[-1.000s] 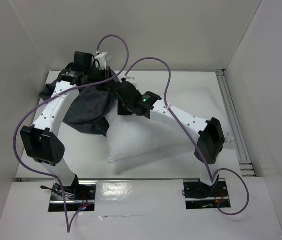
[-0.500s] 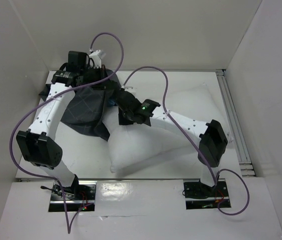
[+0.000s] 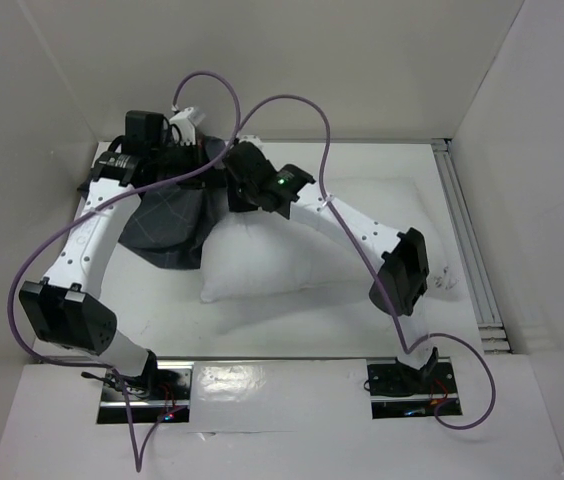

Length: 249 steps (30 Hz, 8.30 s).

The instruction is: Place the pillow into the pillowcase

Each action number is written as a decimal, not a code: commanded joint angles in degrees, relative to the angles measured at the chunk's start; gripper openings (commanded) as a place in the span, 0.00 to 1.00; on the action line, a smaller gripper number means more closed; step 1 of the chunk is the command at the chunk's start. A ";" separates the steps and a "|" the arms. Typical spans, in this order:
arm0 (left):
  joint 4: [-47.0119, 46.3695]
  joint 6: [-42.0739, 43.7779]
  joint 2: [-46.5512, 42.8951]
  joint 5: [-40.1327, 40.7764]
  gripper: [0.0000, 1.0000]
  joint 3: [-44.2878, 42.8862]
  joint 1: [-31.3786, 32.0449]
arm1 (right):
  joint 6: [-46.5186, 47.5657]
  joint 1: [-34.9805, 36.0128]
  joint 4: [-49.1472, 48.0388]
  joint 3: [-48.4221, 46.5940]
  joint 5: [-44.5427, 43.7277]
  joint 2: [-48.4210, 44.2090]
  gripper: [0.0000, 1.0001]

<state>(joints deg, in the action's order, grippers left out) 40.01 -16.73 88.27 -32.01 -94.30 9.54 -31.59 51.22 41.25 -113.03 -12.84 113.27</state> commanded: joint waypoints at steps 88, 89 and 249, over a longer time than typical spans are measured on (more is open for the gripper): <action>-32.43 -22.45 -6.25 9.42 0.72 35.22 0.65 | -9.36 -33.37 -25.17 -0.87 44.22 17.51 0.00; -36.45 -24.12 -7.75 9.42 0.71 37.94 0.65 | -9.36 -33.38 -25.17 -0.87 44.74 17.51 0.00; -16.28 -17.90 -6.17 -12.29 0.00 7.82 -1.63 | 20.18 -6.40 -26.65 17.91 3.96 0.91 0.00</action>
<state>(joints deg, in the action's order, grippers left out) 24.23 -34.50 85.71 -39.07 -83.13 7.68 -6.28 43.11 14.04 -103.09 -11.14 113.99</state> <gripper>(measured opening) 0.037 0.011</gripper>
